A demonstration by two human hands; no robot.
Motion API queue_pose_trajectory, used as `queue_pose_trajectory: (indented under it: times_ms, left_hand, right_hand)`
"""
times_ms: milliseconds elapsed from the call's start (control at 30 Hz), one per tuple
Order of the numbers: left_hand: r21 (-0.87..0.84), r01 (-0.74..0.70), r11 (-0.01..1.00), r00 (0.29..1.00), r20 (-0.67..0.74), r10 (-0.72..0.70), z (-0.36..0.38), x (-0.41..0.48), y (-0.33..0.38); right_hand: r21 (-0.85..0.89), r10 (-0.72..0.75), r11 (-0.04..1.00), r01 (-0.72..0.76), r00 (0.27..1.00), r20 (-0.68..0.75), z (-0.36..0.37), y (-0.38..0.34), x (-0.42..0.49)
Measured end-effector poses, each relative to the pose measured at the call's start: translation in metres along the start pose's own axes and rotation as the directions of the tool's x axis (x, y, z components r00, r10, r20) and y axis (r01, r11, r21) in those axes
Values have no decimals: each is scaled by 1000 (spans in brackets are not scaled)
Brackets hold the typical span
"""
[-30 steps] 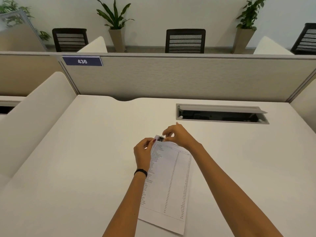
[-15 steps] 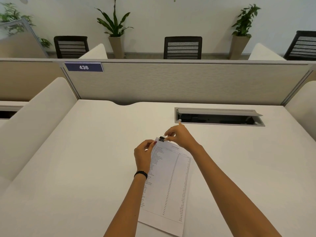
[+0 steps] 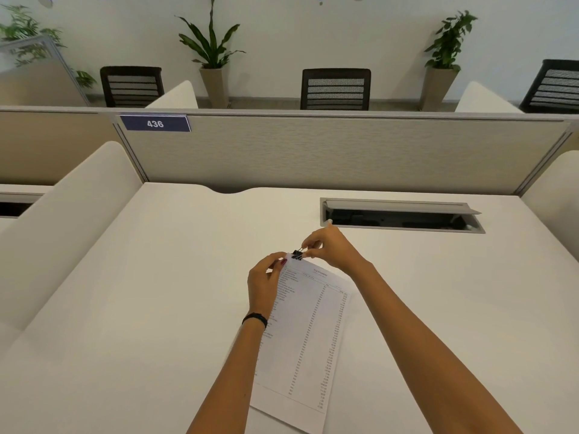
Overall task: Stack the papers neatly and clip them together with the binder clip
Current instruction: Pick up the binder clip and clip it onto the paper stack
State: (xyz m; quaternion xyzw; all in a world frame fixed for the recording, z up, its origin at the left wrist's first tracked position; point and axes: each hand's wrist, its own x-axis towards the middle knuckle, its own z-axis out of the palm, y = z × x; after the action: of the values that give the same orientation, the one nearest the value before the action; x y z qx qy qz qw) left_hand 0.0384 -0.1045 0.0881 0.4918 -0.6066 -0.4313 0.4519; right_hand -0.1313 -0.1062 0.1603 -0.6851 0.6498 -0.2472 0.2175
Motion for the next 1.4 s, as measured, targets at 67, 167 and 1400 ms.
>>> queue_pose_trajectory:
  times_ms: [67,167,1400]
  left_hand:
    - [15,-10,1000,1000,15,10,-1,1,-1]
    - [39,-24,999,1000,20,23,-2,1,0]
    - [-529,-23,848,967,-226,-115,-2,-10,82]
  right_hand:
    - [12,-22,1000,22,1000,21,-1,1,0]
    - [33,-47,998,45,997,57,-2,2,0]
    - [761,405,625,-173,906,-126,9,53,-142]
